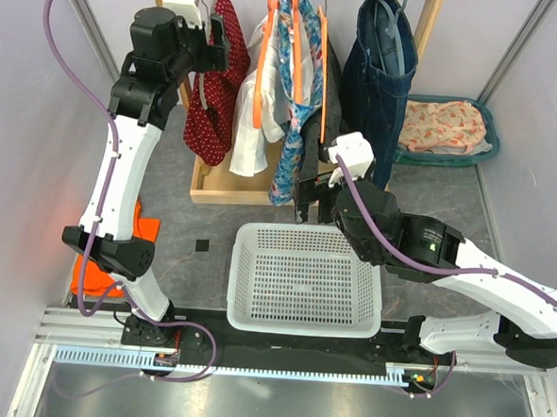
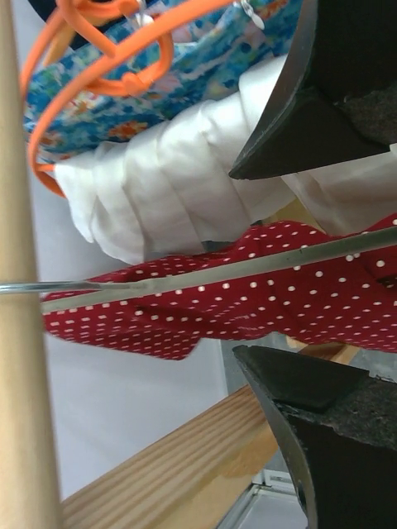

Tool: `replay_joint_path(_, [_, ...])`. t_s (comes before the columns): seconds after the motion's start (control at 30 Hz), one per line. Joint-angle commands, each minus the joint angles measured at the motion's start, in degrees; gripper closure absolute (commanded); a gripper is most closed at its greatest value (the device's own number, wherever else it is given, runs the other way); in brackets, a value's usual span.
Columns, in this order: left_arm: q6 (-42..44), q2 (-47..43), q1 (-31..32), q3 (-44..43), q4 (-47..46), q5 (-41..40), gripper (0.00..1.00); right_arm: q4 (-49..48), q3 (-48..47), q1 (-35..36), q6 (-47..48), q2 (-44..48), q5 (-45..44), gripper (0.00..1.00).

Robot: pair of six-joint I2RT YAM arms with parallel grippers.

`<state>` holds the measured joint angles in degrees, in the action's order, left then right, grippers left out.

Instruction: Remove the skirt from the hanger

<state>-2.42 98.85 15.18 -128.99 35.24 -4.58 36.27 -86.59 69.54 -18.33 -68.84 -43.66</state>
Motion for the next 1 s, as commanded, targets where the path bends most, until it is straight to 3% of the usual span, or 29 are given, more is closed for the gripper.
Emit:
replay_joint_path(0.0, [-0.49,-2.08,-0.24,4.88,-1.67,-1.31,0.13,-1.99,0.28,0.07,-0.75,1.86,-1.25,0.02])
replay_joint_path(0.03, [-0.40,-2.25,-0.24,5.84,-1.67,-1.22,0.15,-1.99,0.28,0.07,-0.75,1.95,-1.43,0.02])
replay_joint_path(0.1, [-0.22,-2.26,-0.33,7.87,-1.67,-1.31,0.35,-2.17,0.28,0.07,-0.66,2.04,-1.69,0.02])
replay_joint_path(0.13, [-0.22,-2.26,-0.24,8.22,-1.67,-1.57,0.56,-2.17,0.28,0.07,-0.57,2.13,-1.69,0.02])
replay_joint_path(0.23, [-0.22,-2.26,-0.24,8.49,-1.67,-1.57,0.85,-2.17,0.28,0.07,-0.57,1.87,-1.69,0.02])
replay_joint_path(0.33, [-0.31,-2.34,-0.24,7.27,-1.67,-1.83,0.98,-2.17,0.45,0.07,-0.48,1.78,-1.78,0.02])
replay_joint_path(0.73, [0.04,-7.26,-0.24,-1.35,-0.97,0.00,0.98,-3.05,1.24,0.16,-0.22,1.16,-1.96,0.03])
replay_joint_path(0.87, [1.35,-13.58,-0.24,2.32,2.54,1.76,0.98,-3.14,0.98,0.07,-0.31,1.60,-1.87,0.03])
replay_joint_path(0.97, [3.89,-20.34,-0.24,9.70,3.69,2.29,0.97,-3.22,0.81,0.07,-0.31,2.22,-1.69,0.03])
